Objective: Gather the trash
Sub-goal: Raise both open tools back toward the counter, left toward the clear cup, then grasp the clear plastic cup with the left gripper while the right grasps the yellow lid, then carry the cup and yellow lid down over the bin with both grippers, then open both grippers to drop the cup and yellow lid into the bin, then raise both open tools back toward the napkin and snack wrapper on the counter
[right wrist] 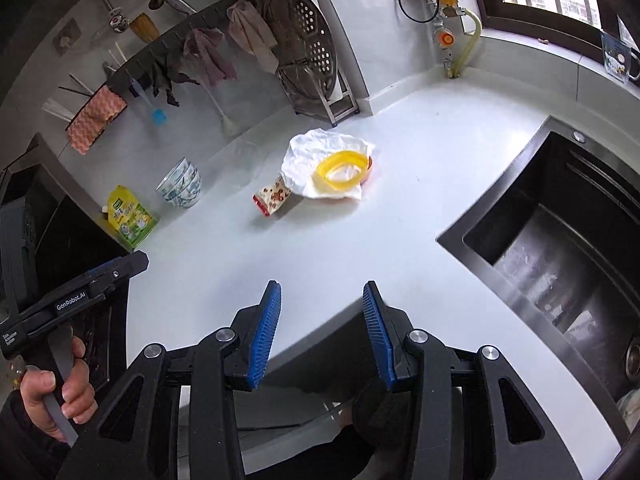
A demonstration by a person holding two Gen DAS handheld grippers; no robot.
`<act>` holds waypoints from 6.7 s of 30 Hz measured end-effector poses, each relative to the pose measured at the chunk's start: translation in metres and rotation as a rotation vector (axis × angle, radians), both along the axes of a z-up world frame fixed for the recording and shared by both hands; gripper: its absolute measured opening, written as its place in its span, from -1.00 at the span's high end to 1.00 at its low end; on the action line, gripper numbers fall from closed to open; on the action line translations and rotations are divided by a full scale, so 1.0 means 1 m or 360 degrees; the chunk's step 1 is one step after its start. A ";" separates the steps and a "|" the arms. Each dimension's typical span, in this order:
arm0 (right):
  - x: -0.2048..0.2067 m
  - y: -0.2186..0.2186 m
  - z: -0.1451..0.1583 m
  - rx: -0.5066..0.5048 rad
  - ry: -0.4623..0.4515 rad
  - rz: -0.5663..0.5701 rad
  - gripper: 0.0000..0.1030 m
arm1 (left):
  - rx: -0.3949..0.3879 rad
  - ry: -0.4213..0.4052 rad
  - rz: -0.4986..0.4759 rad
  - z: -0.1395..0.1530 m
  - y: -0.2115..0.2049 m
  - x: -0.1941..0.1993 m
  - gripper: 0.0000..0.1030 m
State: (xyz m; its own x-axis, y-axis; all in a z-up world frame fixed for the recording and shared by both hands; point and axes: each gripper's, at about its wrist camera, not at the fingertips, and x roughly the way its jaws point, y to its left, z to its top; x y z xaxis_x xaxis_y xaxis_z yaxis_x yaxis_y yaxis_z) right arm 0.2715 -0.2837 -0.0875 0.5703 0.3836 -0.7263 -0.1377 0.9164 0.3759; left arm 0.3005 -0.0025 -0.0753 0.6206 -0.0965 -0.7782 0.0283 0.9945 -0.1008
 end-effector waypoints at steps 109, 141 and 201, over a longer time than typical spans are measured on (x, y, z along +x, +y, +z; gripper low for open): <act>0.032 -0.064 -0.048 0.0148 0.0245 -0.0524 0.93 | -0.0061 0.0028 -0.0264 -0.026 -0.006 0.110 0.06; -0.197 -0.070 -0.320 0.0115 0.0607 -0.0354 0.93 | -0.0014 0.0303 -0.0657 -0.280 -0.150 -0.144 0.02; -0.223 -0.046 -0.276 0.0050 0.0698 -0.0278 0.52 | 0.0139 0.0387 -0.0543 -0.203 -0.113 -0.166 -0.52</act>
State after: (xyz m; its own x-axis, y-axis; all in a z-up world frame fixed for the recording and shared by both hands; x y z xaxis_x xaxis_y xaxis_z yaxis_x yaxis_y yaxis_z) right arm 0.0490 -0.3298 -0.3635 0.2704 0.3351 -0.9025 0.1953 0.8989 0.3923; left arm 0.1341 -0.1159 -0.2784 0.3619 -0.1921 -0.9122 0.3432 0.9373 -0.0613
